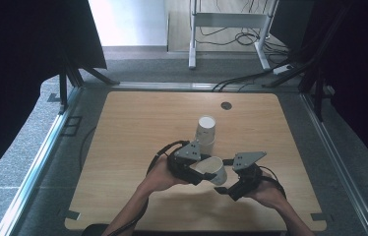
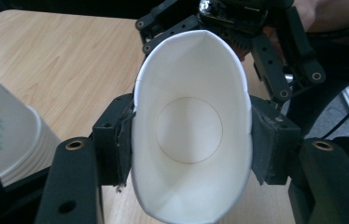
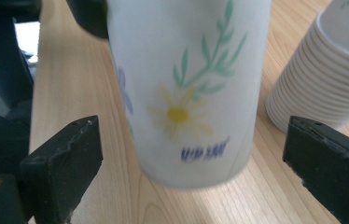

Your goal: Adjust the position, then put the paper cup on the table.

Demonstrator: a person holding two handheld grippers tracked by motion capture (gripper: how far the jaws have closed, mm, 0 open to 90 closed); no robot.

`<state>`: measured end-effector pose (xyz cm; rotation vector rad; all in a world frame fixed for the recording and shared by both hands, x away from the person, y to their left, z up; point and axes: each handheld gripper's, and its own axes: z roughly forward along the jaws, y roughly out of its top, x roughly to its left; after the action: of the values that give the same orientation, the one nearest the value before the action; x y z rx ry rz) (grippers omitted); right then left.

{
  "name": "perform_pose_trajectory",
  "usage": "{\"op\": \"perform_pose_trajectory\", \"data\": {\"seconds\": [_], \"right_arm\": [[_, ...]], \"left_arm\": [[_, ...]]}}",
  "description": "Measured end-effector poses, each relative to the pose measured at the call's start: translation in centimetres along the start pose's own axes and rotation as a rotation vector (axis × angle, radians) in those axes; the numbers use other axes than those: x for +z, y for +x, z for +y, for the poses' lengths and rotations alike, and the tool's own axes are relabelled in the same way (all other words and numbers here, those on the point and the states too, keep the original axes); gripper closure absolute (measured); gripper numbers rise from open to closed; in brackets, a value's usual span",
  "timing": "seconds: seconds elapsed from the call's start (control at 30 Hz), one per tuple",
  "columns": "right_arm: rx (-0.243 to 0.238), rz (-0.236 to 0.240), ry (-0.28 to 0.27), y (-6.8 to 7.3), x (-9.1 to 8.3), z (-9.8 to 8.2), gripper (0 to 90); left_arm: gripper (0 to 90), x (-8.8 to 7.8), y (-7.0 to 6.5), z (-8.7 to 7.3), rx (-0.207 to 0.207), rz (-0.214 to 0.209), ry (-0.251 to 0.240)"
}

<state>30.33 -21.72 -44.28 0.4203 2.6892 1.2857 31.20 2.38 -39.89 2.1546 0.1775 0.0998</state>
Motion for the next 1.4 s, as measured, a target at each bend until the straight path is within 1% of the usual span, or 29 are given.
{"op": "perform_pose_trajectory", "data": {"seconds": [0.07, 0.2, 0.23, 0.33, 0.37, 0.4, 0.5, 0.6, 0.8, 0.87, 0.9, 0.97, 1.2, 1.23, 1.33, 1.37, 1.4], "right_arm": [[0.004, -0.012, 0.012, 0.0, 0.0, -0.1, 3.1], [0.026, -0.036, 0.025, -0.1, 0.0, -0.2, 1.4], [0.033, -0.047, 0.032, -0.1, 0.0, -0.2, 1.1], [0.037, -0.059, 0.043, 0.0, -0.1, -0.3, 1.1], [0.039, -0.068, 0.044, 0.0, -0.1, -0.4, 1.1], [0.041, -0.073, 0.043, 0.0, -0.2, -0.4, 1.2], [0.052, -0.08, 0.041, 0.0, -0.3, -0.7, 1.2], [0.055, -0.093, 0.047, 0.0, -0.4, -0.8, 1.1], [0.042, -0.123, 0.057, 0.0, -0.5, -1.2, 0.0], [0.04, -0.132, 0.054, 0.1, -0.6, -1.3, 0.0], [0.045, -0.141, 0.051, 0.2, -0.7, -1.5, 0.0], [0.048, -0.144, 0.048, 0.1, -0.8, -1.6, 0.0], [0.101, -0.165, 0.04, -0.1, -1.4, -2.5, 0.0], [0.11, -0.169, 0.042, -0.1, -1.4, -2.6, 0.0], [0.136, -0.182, 0.042, -0.4, -1.7, -3.2, 0.0], [0.139, -0.188, 0.041, -0.5, -1.7, -3.3, 0.0], [0.143, -0.205, 0.04, -0.6, -1.9, -3.6, 0.3]], "left_arm": [[39.9, -0.1, 0.0, 0.0, -0.001, 0.01, 0.004], [39.9, -0.4, 0.1, 0.1, 0.001, 0.029, 0.026], [40.0, -0.5, 0.2, 0.1, -0.002, 0.039, 0.035], [39.9, -0.6, 0.2, 0.1, -0.004, 0.049, 0.046], [39.9, -0.7, 0.3, 0.1, 0.002, 0.053, 0.056], [39.9, -0.7, 0.3, 0.1, -0.007, 0.059, 0.057], [39.9, -0.8, 0.5, 0.1, -0.01, 0.075, 0.077], [39.9, -1.0, 0.6, 0.0, -0.013, 0.09, 0.089], [39.8, -1.3, 0.8, 0.0, -0.023, 0.121, 0.115], [39.8, -1.4, 0.9, 0.0, -0.024, 0.131, 0.125], [39.8, -1.5, 1.0, 0.1, -0.023, 0.143, 0.135], [39.8, -1.6, 1.1, 0.1, -0.023, 0.147, 0.141], [39.8, -2.2, 1.4, 0.1, -0.034, 0.186, 0.172], [39.8, -2.4, 1.5, 0.1, -0.028, 0.193, 0.184], [39.8, -2.7, 1.7, 0.1, -0.039, 0.208, 0.198], [39.8, -2.8, 1.7, 0.0, -0.044, 0.213, 0.201], [39.7, -2.9, 1.8, 0.0, -0.043, 0.221, 0.213]]}}
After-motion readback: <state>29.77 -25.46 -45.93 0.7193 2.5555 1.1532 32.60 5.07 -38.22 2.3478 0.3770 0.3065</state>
